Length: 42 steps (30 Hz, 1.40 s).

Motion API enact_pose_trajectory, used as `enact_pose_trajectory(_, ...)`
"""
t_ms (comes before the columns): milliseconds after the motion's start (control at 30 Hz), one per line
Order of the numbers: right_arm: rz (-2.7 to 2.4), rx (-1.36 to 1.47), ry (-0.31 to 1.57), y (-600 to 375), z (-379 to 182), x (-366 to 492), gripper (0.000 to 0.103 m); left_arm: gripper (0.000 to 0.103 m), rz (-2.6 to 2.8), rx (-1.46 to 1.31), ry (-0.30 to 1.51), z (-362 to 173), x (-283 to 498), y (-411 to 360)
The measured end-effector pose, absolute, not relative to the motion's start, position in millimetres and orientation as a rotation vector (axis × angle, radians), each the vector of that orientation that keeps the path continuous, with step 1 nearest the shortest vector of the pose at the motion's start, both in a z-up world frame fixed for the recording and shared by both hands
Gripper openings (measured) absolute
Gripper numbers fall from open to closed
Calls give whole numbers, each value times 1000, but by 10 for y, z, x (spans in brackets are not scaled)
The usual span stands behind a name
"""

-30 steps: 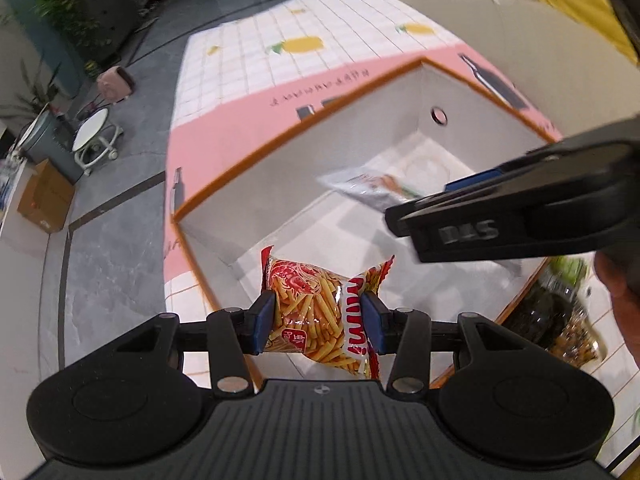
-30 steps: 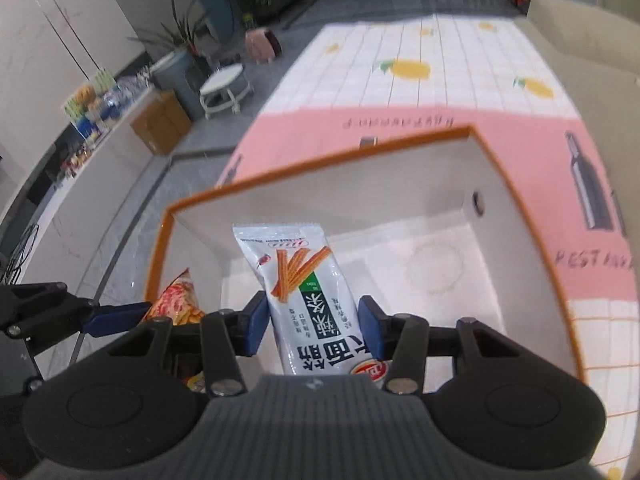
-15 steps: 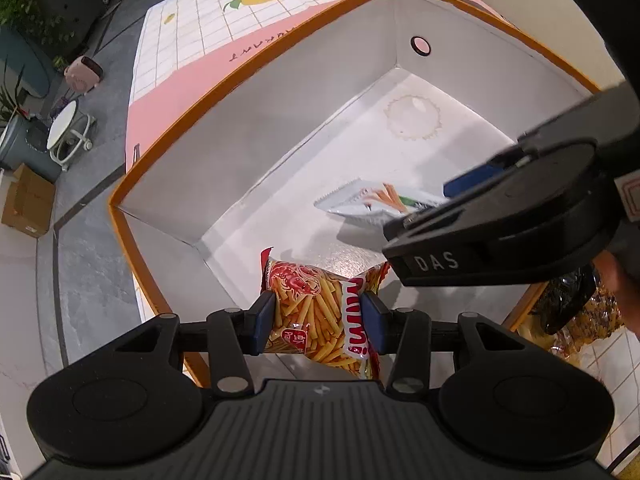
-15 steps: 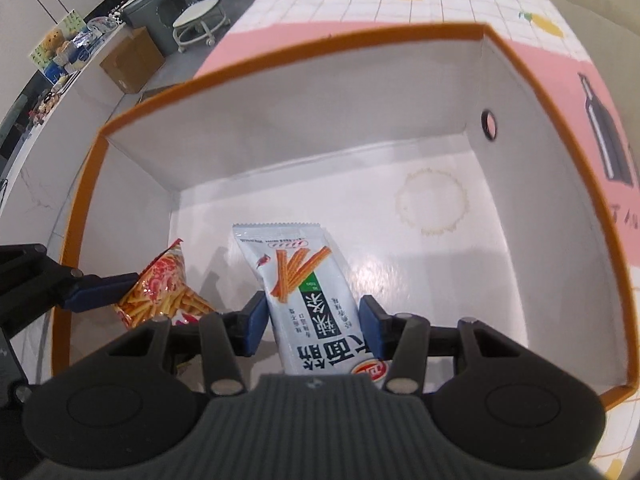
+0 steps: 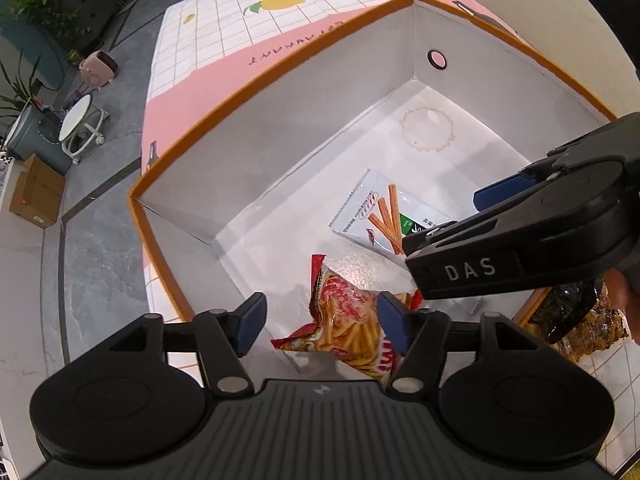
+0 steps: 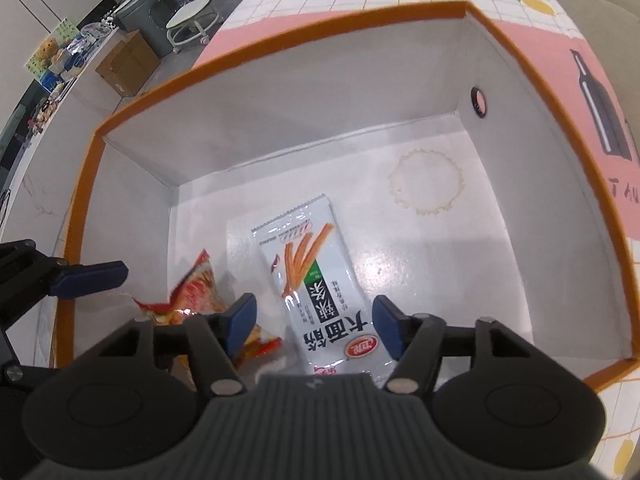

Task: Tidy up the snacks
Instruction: 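Withdraw both tools from the box and lower them to the snack pile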

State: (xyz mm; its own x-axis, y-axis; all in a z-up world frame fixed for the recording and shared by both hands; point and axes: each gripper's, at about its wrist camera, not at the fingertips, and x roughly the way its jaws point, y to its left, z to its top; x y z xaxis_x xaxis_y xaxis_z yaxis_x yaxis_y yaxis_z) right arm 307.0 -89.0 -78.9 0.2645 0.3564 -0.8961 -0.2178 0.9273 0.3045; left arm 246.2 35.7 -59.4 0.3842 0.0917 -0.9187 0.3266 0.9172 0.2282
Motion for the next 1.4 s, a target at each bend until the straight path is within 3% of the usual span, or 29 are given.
enact_pose_trajectory(467, 358, 122, 1040, -1163, -252, 2656, 64, 76, -87, 285, 953, -90, 1945, 357)
enact_pose_trajectory(933, 335, 213, 788, -1814, 308, 1681, 68, 78, -4, 45, 740, 262, 1027, 320)
enact_pose_trajectory(1067, 321, 204, 745, -1955, 318, 1338, 68, 83, -28, -13, 724, 251, 799, 291)
enact_pose_trajectory(1400, 303, 115, 742, -2176, -1, 663, 68, 83, -94, -110, 831, -68, 502, 246)
